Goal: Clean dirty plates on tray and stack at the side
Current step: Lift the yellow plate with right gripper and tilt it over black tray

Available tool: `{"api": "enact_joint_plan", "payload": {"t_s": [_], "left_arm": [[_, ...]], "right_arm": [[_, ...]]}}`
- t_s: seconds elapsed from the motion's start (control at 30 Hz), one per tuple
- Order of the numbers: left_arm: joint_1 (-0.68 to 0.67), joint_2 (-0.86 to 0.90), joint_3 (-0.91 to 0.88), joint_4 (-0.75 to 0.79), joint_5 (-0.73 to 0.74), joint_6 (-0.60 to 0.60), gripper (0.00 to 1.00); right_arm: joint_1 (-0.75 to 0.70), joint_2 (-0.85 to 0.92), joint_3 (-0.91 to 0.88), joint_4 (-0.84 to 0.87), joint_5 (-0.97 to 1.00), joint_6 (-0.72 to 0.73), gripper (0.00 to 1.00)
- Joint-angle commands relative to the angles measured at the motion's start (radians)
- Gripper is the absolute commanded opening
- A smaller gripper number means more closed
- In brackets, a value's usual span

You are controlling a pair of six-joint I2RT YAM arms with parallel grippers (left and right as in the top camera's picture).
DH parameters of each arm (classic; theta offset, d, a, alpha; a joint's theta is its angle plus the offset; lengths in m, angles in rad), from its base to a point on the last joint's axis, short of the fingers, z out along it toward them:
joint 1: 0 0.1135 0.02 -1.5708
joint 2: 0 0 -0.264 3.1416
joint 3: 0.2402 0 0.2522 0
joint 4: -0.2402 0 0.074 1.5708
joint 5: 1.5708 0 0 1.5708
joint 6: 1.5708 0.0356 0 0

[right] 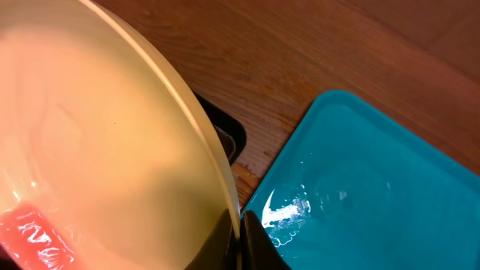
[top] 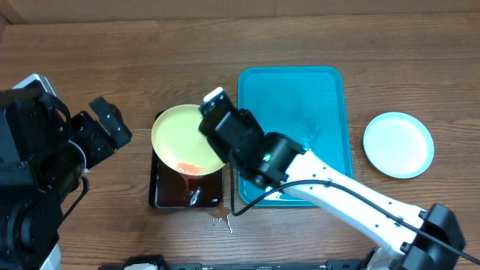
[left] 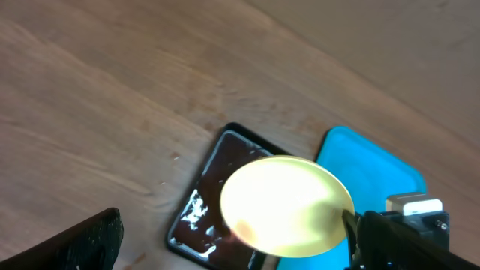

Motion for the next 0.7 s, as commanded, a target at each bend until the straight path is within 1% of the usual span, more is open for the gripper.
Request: {"api": "enact_joint_plan", "payload": {"t_s": [0.0, 0.47, 0.67], "left_arm": [[0.004, -0.009, 0.009, -0.022, -0.064, 0.02, 1.0], [0.004, 0.026, 0.008, -0.027, -0.066, 0.02, 1.0], [0.004, 0.05, 0.008, -0.027, -0.066, 0.02, 1.0]], "right_arm": [[0.037, 0.018, 0.024, 0.014, 0.16, -0.01, 0.04], [0.176, 0.018, 0.024, 0.035, 0.446, -0.011, 0.04], [0.239, 0.018, 0.024, 0.037, 0.604, -0.011, 0.04]]}}
